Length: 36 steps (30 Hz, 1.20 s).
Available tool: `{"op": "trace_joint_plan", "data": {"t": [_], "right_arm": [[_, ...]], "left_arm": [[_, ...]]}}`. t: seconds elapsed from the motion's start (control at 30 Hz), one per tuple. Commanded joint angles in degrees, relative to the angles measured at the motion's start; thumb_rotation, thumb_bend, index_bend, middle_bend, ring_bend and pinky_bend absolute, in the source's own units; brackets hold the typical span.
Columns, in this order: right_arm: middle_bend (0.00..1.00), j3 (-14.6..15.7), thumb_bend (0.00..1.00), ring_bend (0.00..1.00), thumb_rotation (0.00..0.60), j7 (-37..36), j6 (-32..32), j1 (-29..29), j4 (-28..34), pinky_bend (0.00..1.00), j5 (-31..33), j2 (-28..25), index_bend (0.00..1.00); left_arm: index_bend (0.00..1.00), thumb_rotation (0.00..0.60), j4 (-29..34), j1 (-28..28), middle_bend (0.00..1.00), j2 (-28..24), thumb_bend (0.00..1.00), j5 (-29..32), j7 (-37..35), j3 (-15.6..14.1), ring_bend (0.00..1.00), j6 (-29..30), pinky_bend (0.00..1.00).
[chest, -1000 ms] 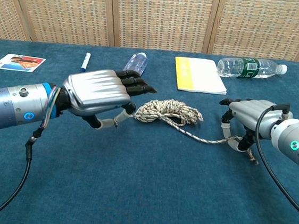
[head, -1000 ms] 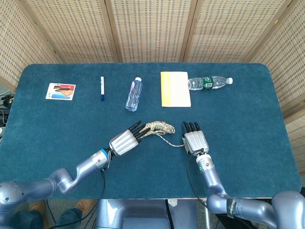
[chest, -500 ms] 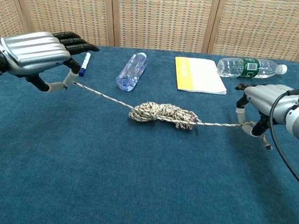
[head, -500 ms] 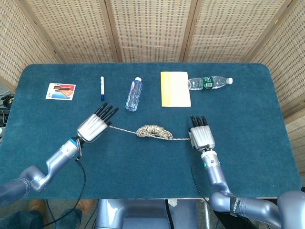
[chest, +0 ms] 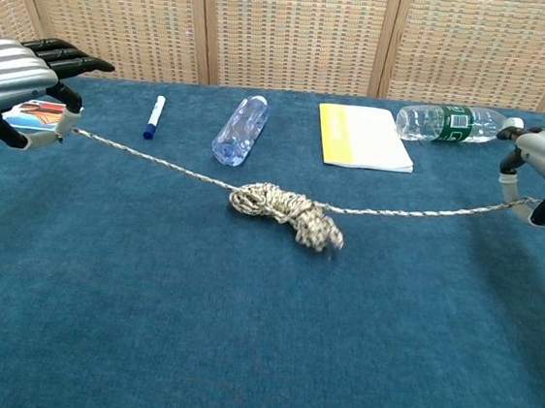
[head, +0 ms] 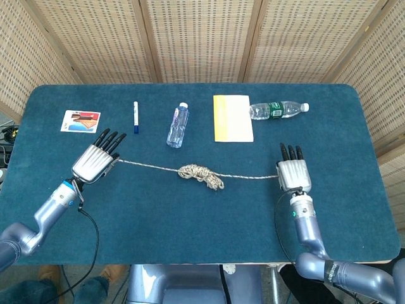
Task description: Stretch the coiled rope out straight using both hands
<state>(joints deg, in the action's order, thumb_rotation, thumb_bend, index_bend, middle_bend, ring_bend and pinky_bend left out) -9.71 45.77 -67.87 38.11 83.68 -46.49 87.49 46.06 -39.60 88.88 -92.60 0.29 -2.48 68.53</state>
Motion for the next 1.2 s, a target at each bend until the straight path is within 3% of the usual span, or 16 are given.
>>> {"op": "trace_joint_plan", "data": {"t": [0.03, 0.3, 0.33, 0.37, 0.43, 0.5, 0.57, 0.7, 0.8, 0.97, 1.2], "right_arm": [[0.00, 0.3, 0.43, 0.00, 0.600, 0.0, -0.1, -0.2, -0.5, 0.00, -0.3, -0.2, 0.65], [0.00, 0.6, 0.43, 0.00, 0.600, 0.0, 0.1, -0.3, -1.0, 0.00, -0.8, 0.4, 0.64], [0.00, 0.6, 0.41, 0.00, 0.600, -0.2, 0.1, -0.4, -0.9, 0.00, -0.8, 0.5, 0.59], [0.00, 0.7, 0.36, 0.00, 0.600, -0.4, 0.2, -0.6, -0.6, 0.00, -0.9, 0.4, 0.53], [0.00, 0.6, 0.13, 0.00, 0.600, -1.2, 0.4, -0.8, 0.2, 0.00, -1.2, 0.0, 0.25], [0.00, 0.5, 0.02, 0.00, 0.600, -2.5, 0.4, -1.0, 1.1, 0.00, -1.9, -0.5, 0.09], [0.00, 0.5, 0.00, 0.00, 0.600, -5.0, -0.8, -1.8, 3.4, 0.00, -5.0, -2.0, 0.01], [0.00, 1.4, 0.00, 0.00, 0.600, -9.4, -2.5, -3.4, 5.8, 0.00, -10.8, -4.4, 0.00], [0.00, 4.0, 0.00, 0.00, 0.600, -16.7, -5.2, -5.3, 5.5, 0.00, -21.1, -7.3, 0.00], [0.00, 9.1, 0.00, 0.00, 0.600, -30.1, -12.9, -9.8, -1.3, 0.00, -36.5, -10.7, 0.00], [0.00, 12.7, 0.00, 0.00, 0.600, -38.4, -23.8, -17.4, -8.2, 0.00, -43.7, -12.2, 0.00]], "left_arm": [[0.84, 0.600, -1.4, 0.8, 0.00, 0.3, 0.41, -0.1, -1.3, -0.2, 0.00, 0.6, 0.00], [0.82, 0.600, -2.8, 1.5, 0.00, 1.1, 0.40, -0.6, -2.5, -0.4, 0.00, 1.2, 0.00], [0.72, 0.600, -2.9, 1.6, 0.00, 1.1, 0.36, -0.7, -2.7, -0.4, 0.00, 1.3, 0.00], [0.52, 0.600, -3.0, 1.7, 0.00, 1.1, 0.27, -0.8, -3.0, -0.5, 0.00, 1.5, 0.00], [0.14, 0.600, -2.5, 1.9, 0.00, 0.9, 0.09, -0.8, -4.0, -0.4, 0.00, 1.7, 0.00], [0.00, 0.600, -1.6, 2.2, 0.00, 0.4, 0.00, -0.7, -4.3, -0.2, 0.00, 2.3, 0.00], [0.00, 0.600, 1.5, 3.6, 0.00, -1.3, 0.00, 0.1, -3.9, 1.1, 0.00, 5.8, 0.00], [0.00, 0.600, 11.5, 6.4, 0.00, -6.1, 0.00, 3.6, -5.2, 3.2, 0.00, 7.8, 0.00], [0.00, 0.600, 20.5, 10.9, 0.00, -11.3, 0.00, 7.0, -2.6, 4.3, 0.00, 11.4, 0.00], [0.00, 0.600, 33.1, 20.9, 0.00, -17.6, 0.00, 11.1, -1.4, 2.4, 0.00, 18.6, 0.00], [0.00, 0.600, 38.5, 30.2, 0.00, -21.6, 0.00, 13.1, -4.2, -0.4, 0.00, 24.1, 0.00]]}}
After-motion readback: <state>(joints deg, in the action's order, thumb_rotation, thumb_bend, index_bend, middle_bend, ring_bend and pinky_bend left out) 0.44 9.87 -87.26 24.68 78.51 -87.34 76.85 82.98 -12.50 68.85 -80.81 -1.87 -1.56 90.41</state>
